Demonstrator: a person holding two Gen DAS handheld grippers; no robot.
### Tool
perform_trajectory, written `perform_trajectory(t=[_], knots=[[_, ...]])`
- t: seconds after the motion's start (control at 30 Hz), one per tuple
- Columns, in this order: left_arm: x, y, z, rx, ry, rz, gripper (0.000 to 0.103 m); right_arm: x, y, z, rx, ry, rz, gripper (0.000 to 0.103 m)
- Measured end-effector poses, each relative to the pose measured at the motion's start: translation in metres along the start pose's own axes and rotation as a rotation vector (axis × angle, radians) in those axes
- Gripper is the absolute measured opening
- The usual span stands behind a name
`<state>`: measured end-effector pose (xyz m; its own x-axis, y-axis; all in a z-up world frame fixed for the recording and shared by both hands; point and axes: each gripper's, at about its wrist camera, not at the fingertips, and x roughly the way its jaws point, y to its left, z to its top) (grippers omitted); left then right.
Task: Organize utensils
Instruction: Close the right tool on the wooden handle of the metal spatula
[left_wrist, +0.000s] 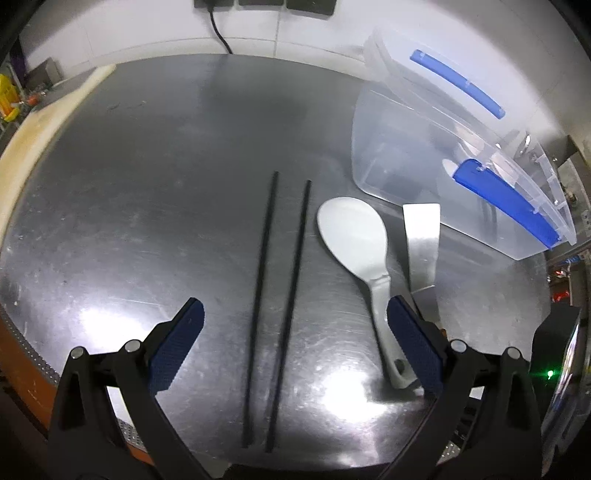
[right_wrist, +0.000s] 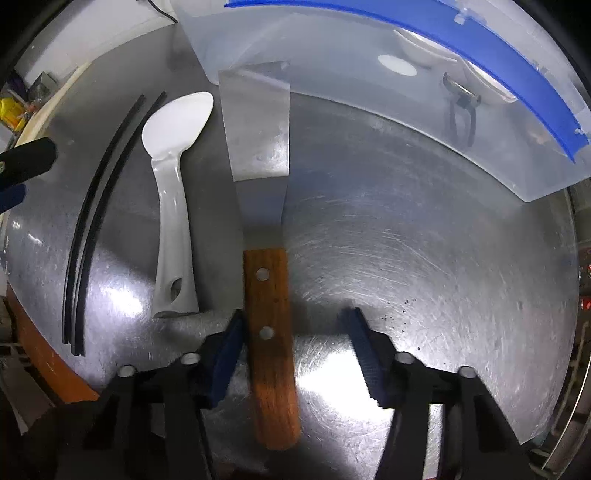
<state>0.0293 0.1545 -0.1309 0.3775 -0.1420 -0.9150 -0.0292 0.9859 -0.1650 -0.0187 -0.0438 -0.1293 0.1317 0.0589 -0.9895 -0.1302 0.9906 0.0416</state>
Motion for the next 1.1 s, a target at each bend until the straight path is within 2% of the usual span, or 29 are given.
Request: perform_trajectory(t=[0.03, 0.07, 0.17, 0.33, 0.4, 0.5, 0.7, 0.8, 0.93, 0.97, 1.0, 1.07, 1.1], knots=[[0.001, -0.002, 0.0, -0.002, 0.007, -0.015, 0.095, -0.003, -0.001, -0.002, 0.002, -0.007, 0.004, 0.029], [0.003, -0.004, 0.003, -0.008, 0.019, -0.046, 0.095, -0.005, -0.005, -0.002, 0.009, -0.002, 0.011, 0.029], [0.006, -0.012, 0.006, -0.024, 0.045, -0.132, 0.095, -0.008, -0.02, -0.005, 0.065, 0.019, 0.108, 0.027], [0.018, -0.033, 0.009, -0.047, 0.12, -0.331, 0.095, -0.014, -0.06, -0.019, 0.26, 0.078, 0.461, 0.026], [0.027, -0.044, 0.008, -0.055, 0.172, -0.414, 0.095, -0.019, -0.07, -0.026, 0.285, 0.08, 0.537, 0.026], [0.046, -0.065, 0.007, -0.042, 0.265, -0.489, 0.095, -0.026, -0.082, -0.034, 0.301, 0.084, 0.605, 0.026], [0.084, -0.089, -0.001, -0.077, 0.416, -0.543, 0.095, -0.023, -0.095, -0.052, 0.359, 0.11, 0.708, 0.026], [0.091, -0.098, -0.003, -0.08, 0.439, -0.556, 0.095, -0.019, -0.098, -0.057, 0.379, 0.133, 0.759, 0.026], [0.101, -0.11, -0.006, -0.096, 0.452, -0.524, 0.095, -0.016, -0.106, -0.059, 0.384, 0.155, 0.796, 0.026], [0.103, -0.11, -0.007, -0.101, 0.453, -0.513, 0.092, -0.016, -0.108, -0.06, 0.38, 0.16, 0.799, 0.026], [0.105, -0.111, -0.008, -0.103, 0.454, -0.506, 0.082, -0.017, -0.109, -0.06, 0.377, 0.164, 0.802, 0.026], [0.108, -0.114, -0.01, -0.099, 0.467, -0.493, 0.073, -0.019, -0.119, -0.058, 0.364, 0.175, 0.805, 0.026], [0.11, -0.117, -0.011, -0.095, 0.467, -0.486, 0.063, -0.019, -0.118, -0.057, 0.36, 0.18, 0.805, 0.026]])
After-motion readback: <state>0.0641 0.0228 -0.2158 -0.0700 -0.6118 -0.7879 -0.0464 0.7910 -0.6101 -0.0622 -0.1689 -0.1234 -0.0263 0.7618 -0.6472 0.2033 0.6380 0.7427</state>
